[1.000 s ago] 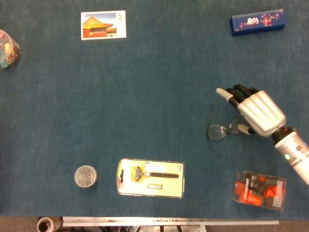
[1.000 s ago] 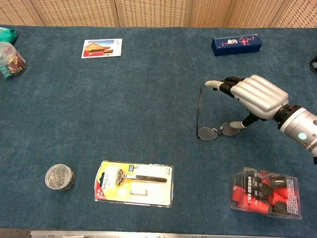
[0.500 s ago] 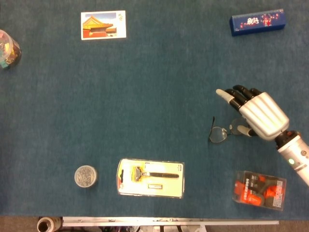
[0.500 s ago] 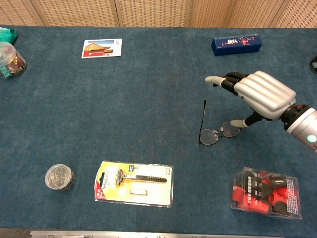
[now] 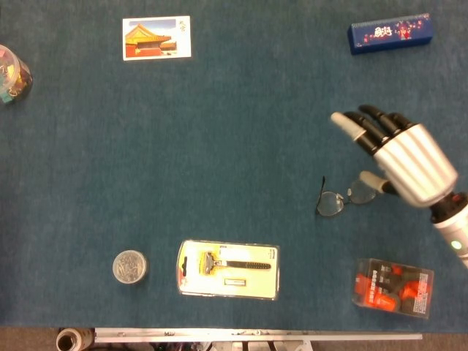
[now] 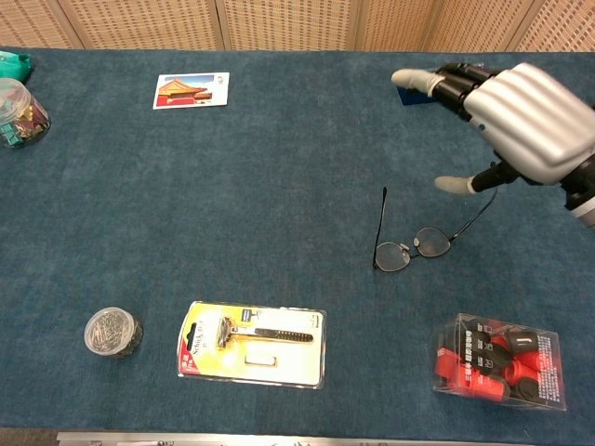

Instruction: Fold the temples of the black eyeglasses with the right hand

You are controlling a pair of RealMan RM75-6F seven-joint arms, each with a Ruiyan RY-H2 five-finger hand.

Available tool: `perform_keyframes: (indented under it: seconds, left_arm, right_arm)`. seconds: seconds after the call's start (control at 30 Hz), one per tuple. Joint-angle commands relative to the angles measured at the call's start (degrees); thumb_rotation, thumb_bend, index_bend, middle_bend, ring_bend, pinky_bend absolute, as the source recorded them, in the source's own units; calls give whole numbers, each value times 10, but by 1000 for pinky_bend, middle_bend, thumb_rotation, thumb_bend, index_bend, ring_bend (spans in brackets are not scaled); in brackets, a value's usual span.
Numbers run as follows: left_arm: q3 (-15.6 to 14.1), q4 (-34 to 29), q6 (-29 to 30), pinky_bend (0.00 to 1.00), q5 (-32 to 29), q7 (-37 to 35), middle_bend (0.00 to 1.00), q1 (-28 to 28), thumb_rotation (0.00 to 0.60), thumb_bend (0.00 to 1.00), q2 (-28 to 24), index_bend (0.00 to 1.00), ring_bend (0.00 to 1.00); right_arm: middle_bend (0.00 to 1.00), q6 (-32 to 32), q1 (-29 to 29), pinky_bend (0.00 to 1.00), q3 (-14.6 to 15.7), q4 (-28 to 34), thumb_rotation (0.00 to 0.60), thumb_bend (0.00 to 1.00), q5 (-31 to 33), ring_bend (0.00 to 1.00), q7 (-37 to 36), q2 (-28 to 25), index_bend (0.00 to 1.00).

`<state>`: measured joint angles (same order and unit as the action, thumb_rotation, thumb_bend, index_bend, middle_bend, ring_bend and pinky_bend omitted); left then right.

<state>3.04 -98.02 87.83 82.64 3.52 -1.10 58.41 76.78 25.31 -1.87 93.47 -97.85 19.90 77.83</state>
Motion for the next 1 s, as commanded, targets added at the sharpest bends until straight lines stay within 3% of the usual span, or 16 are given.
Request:
perform_keyframes:
  seconds: [0.03, 0.5, 1.0]
  left_arm:
    - [0, 0, -1, 498, 0, 1, 458, 0, 600, 34, 0, 435, 378]
    - [-2, -1, -8, 498, -2, 9, 458, -3, 600, 34, 2, 435, 378]
    - [-2, -2, -5, 498, 0, -1, 458, -1, 600, 34, -2, 434, 378]
  right_arm:
    - [243, 14, -11, 417, -11, 12, 600, 1, 8, 190, 17, -18, 123]
    - [243, 18, -42, 417, -30, -43, 600, 59, 81, 182, 34, -29, 123]
    - [243, -13, -37, 417, -14, -86, 600, 59, 85, 182, 26, 18, 123]
